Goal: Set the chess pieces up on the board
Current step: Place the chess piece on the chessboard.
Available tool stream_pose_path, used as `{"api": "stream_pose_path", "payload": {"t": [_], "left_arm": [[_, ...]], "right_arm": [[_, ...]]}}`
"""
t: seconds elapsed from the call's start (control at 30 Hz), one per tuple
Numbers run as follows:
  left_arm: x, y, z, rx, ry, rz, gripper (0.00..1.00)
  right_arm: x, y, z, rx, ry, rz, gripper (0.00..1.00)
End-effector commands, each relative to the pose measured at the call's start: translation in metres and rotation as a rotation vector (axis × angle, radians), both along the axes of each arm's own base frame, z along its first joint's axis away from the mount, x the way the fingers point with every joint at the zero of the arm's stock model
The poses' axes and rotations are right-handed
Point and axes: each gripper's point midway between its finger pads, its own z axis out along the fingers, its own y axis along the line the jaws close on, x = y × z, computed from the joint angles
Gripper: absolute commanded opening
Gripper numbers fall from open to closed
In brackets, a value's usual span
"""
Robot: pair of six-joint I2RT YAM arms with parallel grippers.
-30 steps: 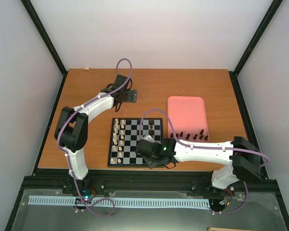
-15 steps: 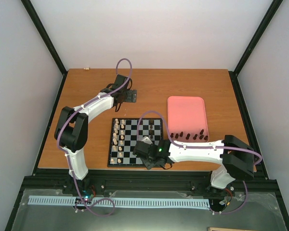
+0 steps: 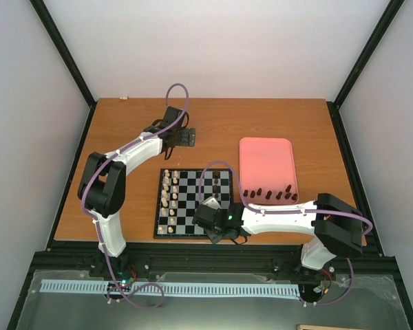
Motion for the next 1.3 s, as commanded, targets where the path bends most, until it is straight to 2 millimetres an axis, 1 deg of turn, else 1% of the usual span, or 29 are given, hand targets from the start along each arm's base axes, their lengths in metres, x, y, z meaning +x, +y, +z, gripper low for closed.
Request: {"api": "stream_pose_path", "payload": {"t": [0.0, 0.53, 1.07, 1.27], "left_arm": [[0.006, 0.001, 0.017, -0.020, -0.033, 0.019, 1.00], [0.006, 0.001, 0.015, -0.017, -0.029, 0.019, 1.00], [0.007, 0.001, 0.015, -0.018, -0.029, 0.020, 1.00], [0.007, 0.001, 0.015, -0.018, -0.028, 0.020, 1.00]], "right_arm": [[0.006, 0.002, -0.001, 0.014, -0.042, -0.030, 0.03], [0.005, 0.004, -0.012, 0.007, -0.031, -0.026, 0.04], [-0.003, 0.005, -0.008, 0.023, -0.011, -0.002, 0.08], [-0.006, 0.007, -0.006, 0.023, -0.008, 0.007, 0.08]]}}
